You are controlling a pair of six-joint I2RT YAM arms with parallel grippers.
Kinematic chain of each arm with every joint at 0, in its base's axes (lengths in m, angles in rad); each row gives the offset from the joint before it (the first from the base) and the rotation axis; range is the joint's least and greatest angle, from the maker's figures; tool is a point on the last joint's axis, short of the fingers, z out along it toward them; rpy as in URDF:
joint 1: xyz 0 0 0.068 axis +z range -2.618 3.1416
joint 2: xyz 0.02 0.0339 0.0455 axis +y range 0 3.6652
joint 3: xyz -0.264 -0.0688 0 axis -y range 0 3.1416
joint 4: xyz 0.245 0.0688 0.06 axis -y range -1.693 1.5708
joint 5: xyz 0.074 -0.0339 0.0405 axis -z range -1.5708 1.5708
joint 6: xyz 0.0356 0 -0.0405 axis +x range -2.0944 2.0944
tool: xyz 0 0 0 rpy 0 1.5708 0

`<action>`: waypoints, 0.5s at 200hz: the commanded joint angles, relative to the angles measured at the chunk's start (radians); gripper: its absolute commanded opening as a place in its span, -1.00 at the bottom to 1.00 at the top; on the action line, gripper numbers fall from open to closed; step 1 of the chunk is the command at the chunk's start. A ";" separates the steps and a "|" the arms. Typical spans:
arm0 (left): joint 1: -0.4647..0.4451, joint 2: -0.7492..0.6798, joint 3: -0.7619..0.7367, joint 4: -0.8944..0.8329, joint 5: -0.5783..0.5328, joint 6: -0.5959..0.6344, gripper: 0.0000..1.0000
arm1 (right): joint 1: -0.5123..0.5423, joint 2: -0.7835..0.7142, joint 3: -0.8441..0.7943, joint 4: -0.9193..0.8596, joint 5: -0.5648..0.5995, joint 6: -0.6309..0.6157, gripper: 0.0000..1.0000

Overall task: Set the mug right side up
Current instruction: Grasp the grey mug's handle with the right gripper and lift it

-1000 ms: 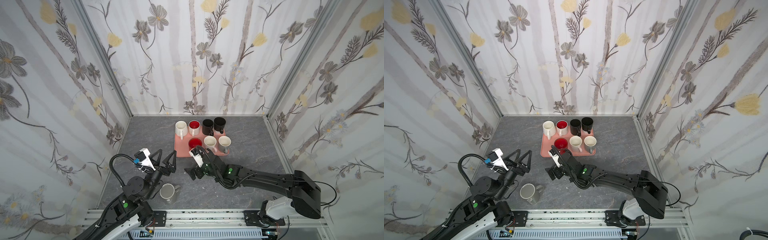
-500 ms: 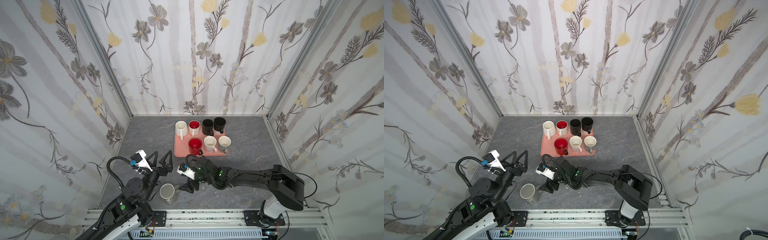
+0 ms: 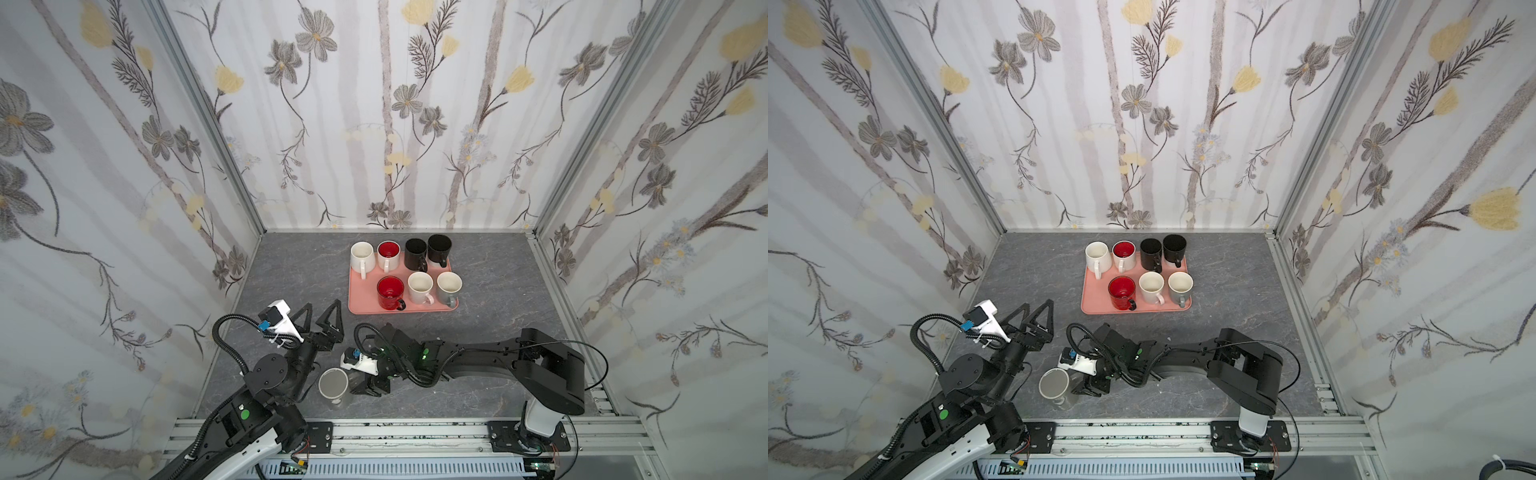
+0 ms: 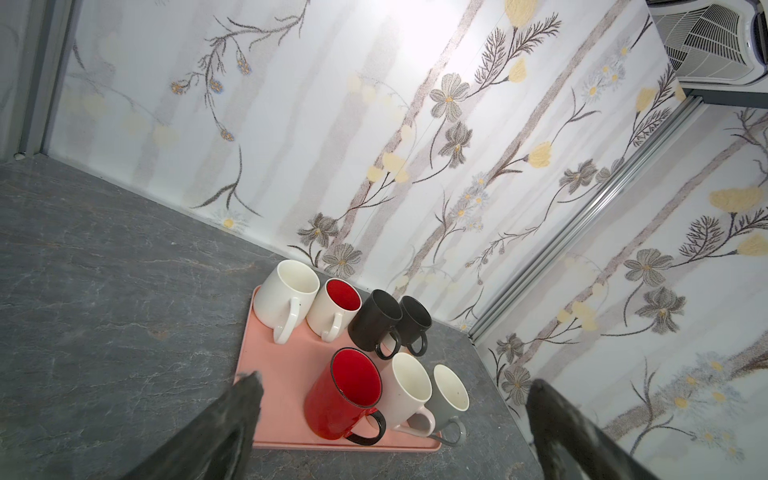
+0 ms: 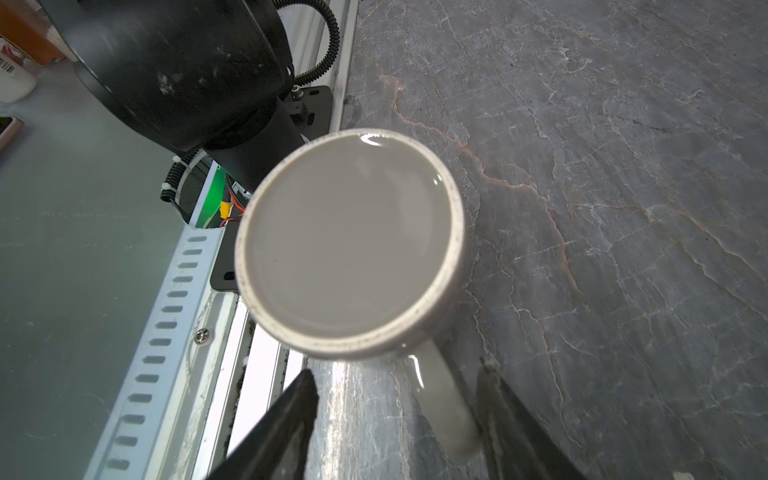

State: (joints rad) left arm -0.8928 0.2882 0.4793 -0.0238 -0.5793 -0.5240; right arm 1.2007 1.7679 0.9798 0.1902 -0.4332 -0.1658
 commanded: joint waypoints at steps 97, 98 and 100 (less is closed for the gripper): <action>0.000 -0.007 0.014 -0.019 -0.029 -0.014 1.00 | 0.049 0.032 0.009 0.058 0.177 -0.025 -0.54; 0.000 -0.007 0.015 -0.020 -0.029 -0.015 1.00 | 0.049 0.030 0.009 0.059 0.180 -0.023 -0.57; 0.001 -0.007 0.015 -0.019 -0.030 -0.016 1.00 | 0.049 0.030 0.007 0.062 0.182 -0.024 -0.60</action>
State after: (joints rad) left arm -0.8928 0.2855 0.4828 -0.0391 -0.5880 -0.5240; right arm 1.2476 1.8072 0.9974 0.2012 -0.3004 -0.1776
